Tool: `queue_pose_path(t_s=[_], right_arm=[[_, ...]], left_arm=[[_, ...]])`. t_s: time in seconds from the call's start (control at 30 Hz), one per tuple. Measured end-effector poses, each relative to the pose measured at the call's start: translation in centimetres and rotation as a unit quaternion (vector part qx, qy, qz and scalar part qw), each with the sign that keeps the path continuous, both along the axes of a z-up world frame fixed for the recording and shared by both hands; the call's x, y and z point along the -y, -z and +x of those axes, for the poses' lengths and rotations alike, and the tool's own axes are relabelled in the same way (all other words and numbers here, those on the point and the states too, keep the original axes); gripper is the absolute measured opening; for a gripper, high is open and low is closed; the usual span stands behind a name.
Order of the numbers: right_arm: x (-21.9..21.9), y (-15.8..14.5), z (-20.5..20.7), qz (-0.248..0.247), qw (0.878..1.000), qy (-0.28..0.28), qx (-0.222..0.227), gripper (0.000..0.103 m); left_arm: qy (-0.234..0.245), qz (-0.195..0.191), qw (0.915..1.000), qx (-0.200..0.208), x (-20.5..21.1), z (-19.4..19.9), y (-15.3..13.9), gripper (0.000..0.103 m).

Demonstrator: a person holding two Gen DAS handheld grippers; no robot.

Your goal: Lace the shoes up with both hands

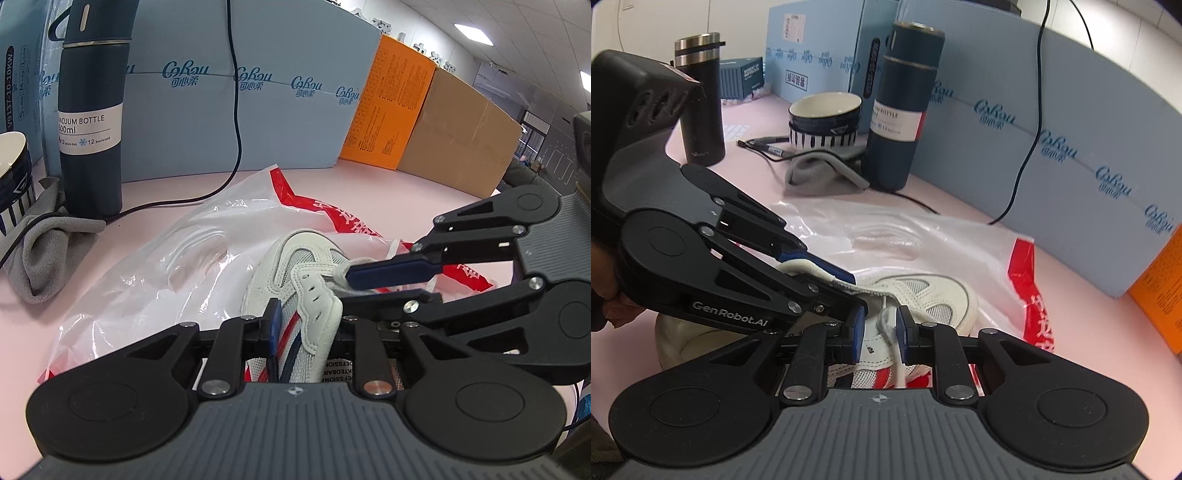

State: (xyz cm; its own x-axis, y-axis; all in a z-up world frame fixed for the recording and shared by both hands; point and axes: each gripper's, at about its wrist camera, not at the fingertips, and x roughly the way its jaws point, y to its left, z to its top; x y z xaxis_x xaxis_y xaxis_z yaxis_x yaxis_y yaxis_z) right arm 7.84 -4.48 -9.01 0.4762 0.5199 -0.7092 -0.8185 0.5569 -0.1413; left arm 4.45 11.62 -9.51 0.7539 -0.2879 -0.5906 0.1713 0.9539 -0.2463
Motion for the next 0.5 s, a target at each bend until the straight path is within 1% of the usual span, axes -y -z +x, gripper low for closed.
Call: queue_pose_path(t_s=[0.1, 0.13, 0.2, 0.3, 0.4, 0.47, 0.5], right_arm=[[-0.1, 0.7, 0.4, -0.006, 1.0, 0.004, -0.009, 0.012], [-0.1, 1.0, 0.4, -0.008, 1.0, 0.007, -0.005, 0.006], [0.3, 1.3, 0.6, 0.0, 1.0, 0.015, -0.007, 0.003], [0.8, 1.3, 0.5, 0.021, 0.999, 0.024, -0.01, 0.002], [0.5, 1.3, 0.2, 0.028, 0.999, 0.013, -0.011, 0.002], [0.3, 1.4, 0.1, 0.025, 1.0, 0.012, -0.002, 0.002], [0.4, 1.5, 0.2, 0.031, 0.999, 0.016, -0.005, 0.002]], left_arm=[[-0.001, 0.004, 1.0, -0.001, 0.1, 0.0, 0.0, 0.019], [-0.001, 0.004, 1.0, -0.002, 0.1, 0.1, 0.1, 0.02], [0.0, 0.01, 0.9999, -0.002, 0.3, 0.1, 0.1, 0.02], [0.0, 0.01, 1.0, -0.002, 0.3, 0.1, 0.1, 0.02], [0.002, 0.003, 1.0, -0.004, 0.2, 0.2, 0.1, 0.021], [0.003, 0.001, 1.0, -0.006, 0.1, 0.2, 0.1, 0.02], [0.004, -0.001, 1.0, -0.007, 0.0, 0.2, 0.1, 0.02]])
